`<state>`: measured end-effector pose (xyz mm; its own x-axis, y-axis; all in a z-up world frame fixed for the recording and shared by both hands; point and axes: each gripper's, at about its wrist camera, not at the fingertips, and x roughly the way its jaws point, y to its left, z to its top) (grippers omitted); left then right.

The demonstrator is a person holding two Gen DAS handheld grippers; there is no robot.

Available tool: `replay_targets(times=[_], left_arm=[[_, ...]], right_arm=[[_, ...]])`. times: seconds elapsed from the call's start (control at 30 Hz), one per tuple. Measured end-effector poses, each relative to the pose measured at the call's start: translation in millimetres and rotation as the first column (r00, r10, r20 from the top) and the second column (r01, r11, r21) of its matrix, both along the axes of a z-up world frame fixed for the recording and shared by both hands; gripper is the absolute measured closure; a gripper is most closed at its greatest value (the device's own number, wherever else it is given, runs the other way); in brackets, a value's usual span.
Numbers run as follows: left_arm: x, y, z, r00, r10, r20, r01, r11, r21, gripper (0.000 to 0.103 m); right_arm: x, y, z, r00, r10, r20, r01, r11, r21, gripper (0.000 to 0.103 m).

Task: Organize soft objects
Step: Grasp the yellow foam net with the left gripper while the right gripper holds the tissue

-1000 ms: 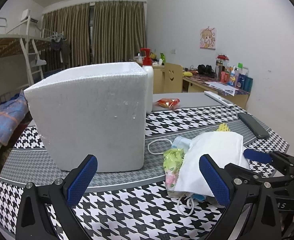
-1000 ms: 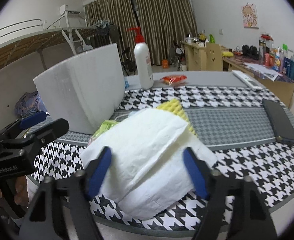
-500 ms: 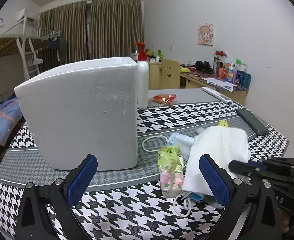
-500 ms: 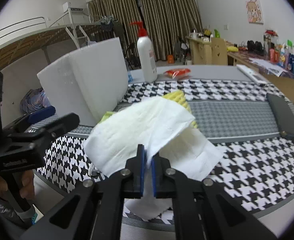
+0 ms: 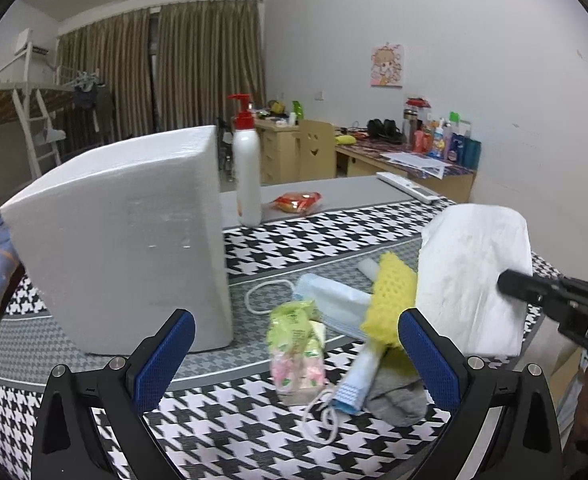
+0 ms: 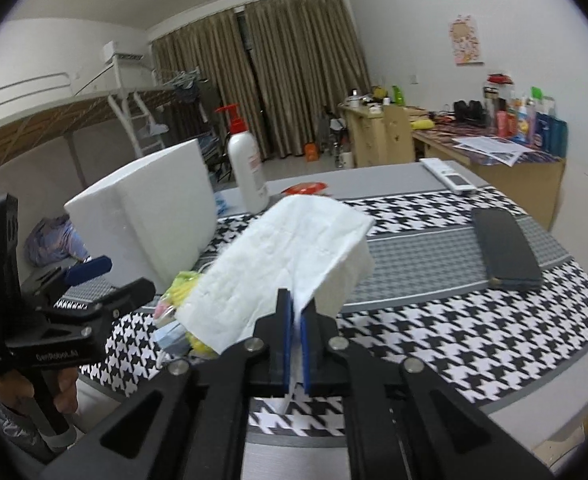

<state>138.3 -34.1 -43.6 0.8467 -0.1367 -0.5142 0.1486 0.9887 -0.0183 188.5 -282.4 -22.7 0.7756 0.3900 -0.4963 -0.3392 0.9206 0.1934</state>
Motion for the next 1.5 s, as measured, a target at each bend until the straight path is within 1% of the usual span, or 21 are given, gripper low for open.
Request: replay_targets(times=[0.17,0.4,0.53,0.57,0.7,0.73,0.77,0.83,0.9,0.93,1.0,1.03,1.1,1.17,1.3,1.5], left_arm=[[5,-20,-2,0.999,-0.047,-0.013,0.047,0.999,0.018,0.001],[14,-48,-1,0.995,-0.097,-0.014,0.098,0.992,0.074,0.001],[23,-58,-8,0.992,-0.119,-0.044,0.122,0.989,0.086,0.001],[25,-59,-10,0.992,-0.120,-0.049,0.124,0.988,0.089,0.003],[34,-64,-18,0.987,-0.127,-0.095,0.136,0.986,0.094,0.020],[35,-64,-19,0.986,-0.127,-0.104,0.137,0.986,0.095,0.022],[36,-65,-20,0.986,-0.127,-0.108,0.138,0.986,0.097,0.027],[37,-67,-23,0.984,-0.130,-0.119,0.142,0.984,0.103,0.032],[38,-69,-25,0.982,-0.136,-0.130,0.150,0.983,0.107,0.042],[38,-71,-26,0.982,-0.136,-0.134,0.151,0.982,0.110,0.044],[37,-73,-27,0.980,-0.141,-0.142,0.158,0.980,0.123,0.053],[36,-74,-27,0.980,-0.140,-0.143,0.159,0.979,0.128,0.055],[34,-75,-28,0.981,-0.134,-0.138,0.154,0.977,0.145,0.071],[33,-75,-26,0.981,-0.143,-0.134,0.161,0.977,0.140,0.077],[30,-77,-22,0.975,-0.180,-0.127,0.197,0.972,0.128,0.083],[23,-76,-11,0.971,-0.220,-0.096,0.229,0.968,0.100,0.084]], right_arm=[[-2,-14,1,0.999,-0.037,0.012,0.036,0.999,0.008,0.097],[3,-28,-11,0.998,-0.062,-0.023,0.062,0.998,0.023,0.097],[2,-36,-16,0.997,-0.070,-0.031,0.070,0.997,0.025,0.096],[2,-38,-16,0.997,-0.074,-0.033,0.074,0.997,0.026,0.096],[3,-44,-21,0.995,-0.086,-0.045,0.087,0.996,0.030,0.096],[3,-45,-22,0.995,-0.087,-0.048,0.089,0.996,0.029,0.096],[3,-45,-23,0.995,-0.089,-0.053,0.090,0.995,0.029,0.096],[4,-45,-25,0.994,-0.088,-0.059,0.089,0.996,0.028,0.096],[5,-46,-27,0.994,-0.086,-0.064,0.088,0.996,0.030,0.096],[5,-47,-27,0.994,-0.086,-0.066,0.088,0.996,0.031,0.096],[5,-47,-29,0.994,-0.086,-0.069,0.088,0.996,0.030,0.096],[5,-47,-29,0.994,-0.086,-0.071,0.088,0.996,0.030,0.096],[6,-48,-31,0.993,-0.088,-0.079,0.091,0.995,0.030,0.096],[7,-48,-32,0.993,-0.088,-0.082,0.090,0.995,0.031,0.096],[7,-47,-31,0.993,-0.085,-0.078,0.088,0.996,0.030,0.096],[5,-47,-23,0.995,-0.081,-0.055,0.083,0.996,0.036,0.096]])
